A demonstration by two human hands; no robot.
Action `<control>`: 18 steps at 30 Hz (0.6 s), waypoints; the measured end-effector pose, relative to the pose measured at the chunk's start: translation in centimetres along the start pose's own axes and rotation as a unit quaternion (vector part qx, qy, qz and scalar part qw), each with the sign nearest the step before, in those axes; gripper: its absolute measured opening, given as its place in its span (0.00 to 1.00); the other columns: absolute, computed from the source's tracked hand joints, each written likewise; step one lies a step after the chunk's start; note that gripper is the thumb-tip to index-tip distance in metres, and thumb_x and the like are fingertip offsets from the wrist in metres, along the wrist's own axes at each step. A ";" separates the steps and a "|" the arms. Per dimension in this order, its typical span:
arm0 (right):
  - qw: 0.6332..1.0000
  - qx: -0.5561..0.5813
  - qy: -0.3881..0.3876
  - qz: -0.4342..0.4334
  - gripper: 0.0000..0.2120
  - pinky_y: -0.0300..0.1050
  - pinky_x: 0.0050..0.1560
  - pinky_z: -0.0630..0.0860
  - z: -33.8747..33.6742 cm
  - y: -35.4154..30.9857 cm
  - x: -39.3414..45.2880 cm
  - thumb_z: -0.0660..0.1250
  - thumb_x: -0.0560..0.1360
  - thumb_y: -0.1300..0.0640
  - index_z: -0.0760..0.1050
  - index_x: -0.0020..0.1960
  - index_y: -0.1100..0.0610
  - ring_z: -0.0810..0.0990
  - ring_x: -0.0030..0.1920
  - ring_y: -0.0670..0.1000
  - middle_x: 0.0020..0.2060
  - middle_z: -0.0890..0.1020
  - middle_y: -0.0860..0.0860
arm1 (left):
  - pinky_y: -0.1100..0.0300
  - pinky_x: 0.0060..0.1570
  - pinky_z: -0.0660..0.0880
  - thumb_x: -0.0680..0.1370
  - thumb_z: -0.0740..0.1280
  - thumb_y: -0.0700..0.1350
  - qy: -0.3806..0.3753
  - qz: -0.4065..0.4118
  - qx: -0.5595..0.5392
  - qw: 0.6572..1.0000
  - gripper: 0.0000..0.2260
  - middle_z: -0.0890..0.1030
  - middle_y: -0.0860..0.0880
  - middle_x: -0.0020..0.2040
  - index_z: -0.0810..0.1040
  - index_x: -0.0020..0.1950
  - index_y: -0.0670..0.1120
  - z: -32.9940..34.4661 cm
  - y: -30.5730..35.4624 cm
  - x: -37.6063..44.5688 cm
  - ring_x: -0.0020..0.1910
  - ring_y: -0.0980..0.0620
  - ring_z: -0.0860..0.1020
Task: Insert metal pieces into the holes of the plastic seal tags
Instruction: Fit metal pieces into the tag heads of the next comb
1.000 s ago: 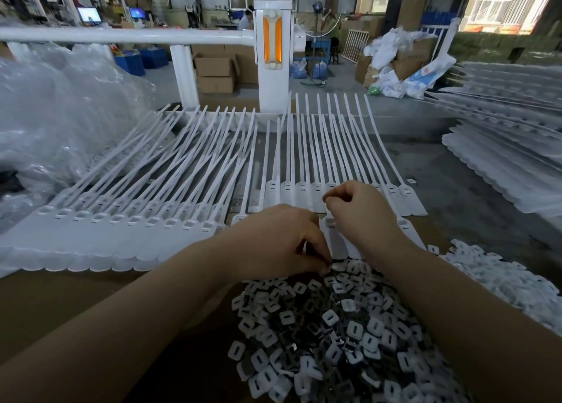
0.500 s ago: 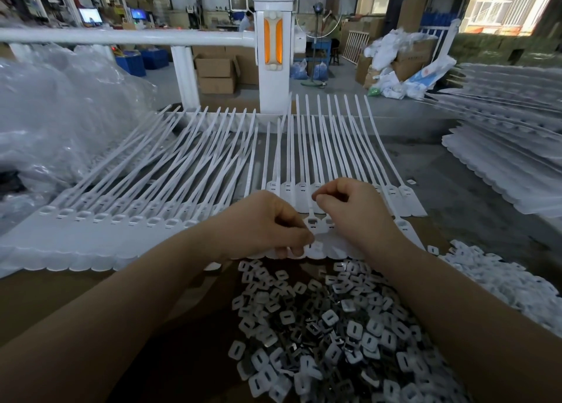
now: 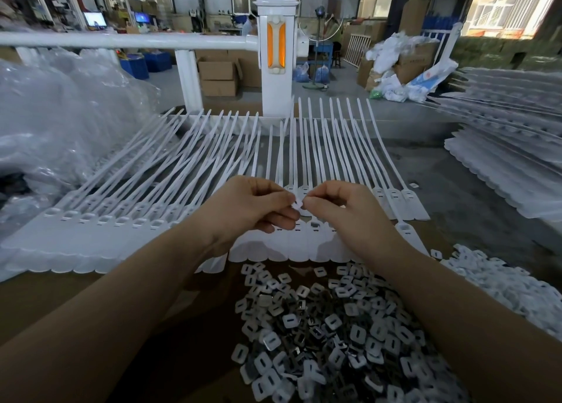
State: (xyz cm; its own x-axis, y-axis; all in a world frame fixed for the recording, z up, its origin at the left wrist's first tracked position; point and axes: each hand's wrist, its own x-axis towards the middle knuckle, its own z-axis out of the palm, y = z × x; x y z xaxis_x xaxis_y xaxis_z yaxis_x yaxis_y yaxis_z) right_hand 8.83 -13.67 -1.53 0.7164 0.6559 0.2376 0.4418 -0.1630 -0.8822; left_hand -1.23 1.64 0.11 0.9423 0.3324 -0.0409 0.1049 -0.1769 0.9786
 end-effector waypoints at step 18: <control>0.994 -0.090 0.055 0.034 0.04 0.46 0.48 0.78 0.4 1.0 0.5 0.67 0.76 0.54 0.81 0.46 0.49 0.80 0.40 0.43 0.39 0.82 0.43 | 0.68 0.37 0.76 0.76 0.71 0.44 0.067 0.090 0.171 0.979 0.03 0.84 0.51 0.36 0.83 0.42 0.48 1.3 -0.5 0.9 0.34 0.59 0.82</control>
State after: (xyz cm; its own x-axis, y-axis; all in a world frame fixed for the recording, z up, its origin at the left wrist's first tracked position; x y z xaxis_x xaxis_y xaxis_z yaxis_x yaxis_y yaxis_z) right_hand 9.42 -13.20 -2.50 0.7978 0.5562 0.2325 0.4731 -0.3387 -0.8133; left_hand -0.08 0.85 -0.69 0.9075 0.3813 0.1759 0.0621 -0.5360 0.8419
